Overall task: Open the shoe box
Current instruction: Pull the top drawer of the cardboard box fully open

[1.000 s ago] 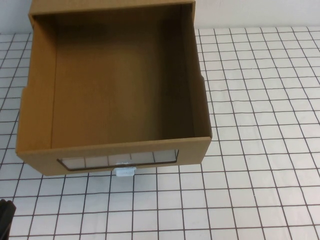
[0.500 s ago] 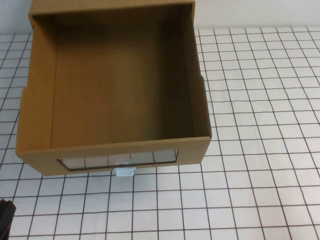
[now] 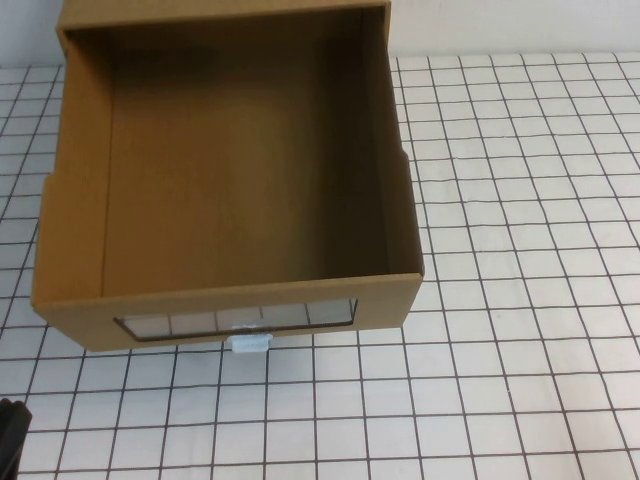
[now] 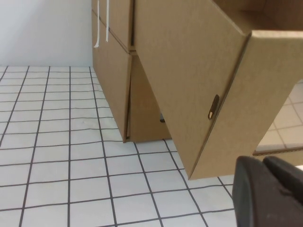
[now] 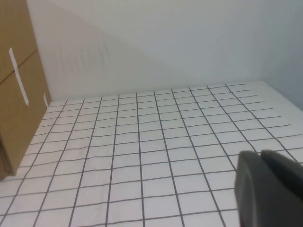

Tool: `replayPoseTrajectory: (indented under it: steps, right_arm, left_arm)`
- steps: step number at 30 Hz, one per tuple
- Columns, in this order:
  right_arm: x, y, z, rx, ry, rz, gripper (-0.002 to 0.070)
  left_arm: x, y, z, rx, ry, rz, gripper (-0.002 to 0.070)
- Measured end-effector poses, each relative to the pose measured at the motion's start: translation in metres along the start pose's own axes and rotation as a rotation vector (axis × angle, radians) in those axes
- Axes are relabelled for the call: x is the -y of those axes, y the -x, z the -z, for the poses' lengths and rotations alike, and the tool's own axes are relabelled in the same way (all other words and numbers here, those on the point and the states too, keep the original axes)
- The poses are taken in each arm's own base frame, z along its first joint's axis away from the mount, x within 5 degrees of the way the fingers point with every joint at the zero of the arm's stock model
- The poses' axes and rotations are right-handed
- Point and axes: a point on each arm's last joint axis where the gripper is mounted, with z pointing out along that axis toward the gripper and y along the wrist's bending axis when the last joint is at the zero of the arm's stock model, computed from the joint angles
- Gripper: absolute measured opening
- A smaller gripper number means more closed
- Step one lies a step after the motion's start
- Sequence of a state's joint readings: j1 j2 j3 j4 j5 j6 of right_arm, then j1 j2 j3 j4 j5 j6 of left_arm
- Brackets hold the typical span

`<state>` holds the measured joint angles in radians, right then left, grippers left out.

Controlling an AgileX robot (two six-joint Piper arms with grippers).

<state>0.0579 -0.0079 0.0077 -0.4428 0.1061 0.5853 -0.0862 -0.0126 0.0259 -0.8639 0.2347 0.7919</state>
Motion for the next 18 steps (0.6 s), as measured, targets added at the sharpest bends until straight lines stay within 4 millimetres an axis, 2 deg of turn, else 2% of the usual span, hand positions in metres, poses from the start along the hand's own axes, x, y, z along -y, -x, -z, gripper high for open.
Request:
replayPoseTrajectory:
  steps: [9,13,18]
  right_arm:
    - [-0.002,-0.006,-0.001,-0.021,0.022,-0.050,-0.0013]
    - [-0.003,-0.008,0.000,-0.047,0.043,0.002,-0.0013]
    - [-0.004,-0.019,0.001,-0.167,0.052,0.083,-0.0013]
  left_arm:
    - [0.000,0.000,0.000,0.000,0.000,0.000,-0.0002]
    - [0.000,0.000,0.000,0.000,0.000,0.000,-0.0002]
    - [0.000,0.000,0.000,0.000,0.000,0.000,-0.0002]
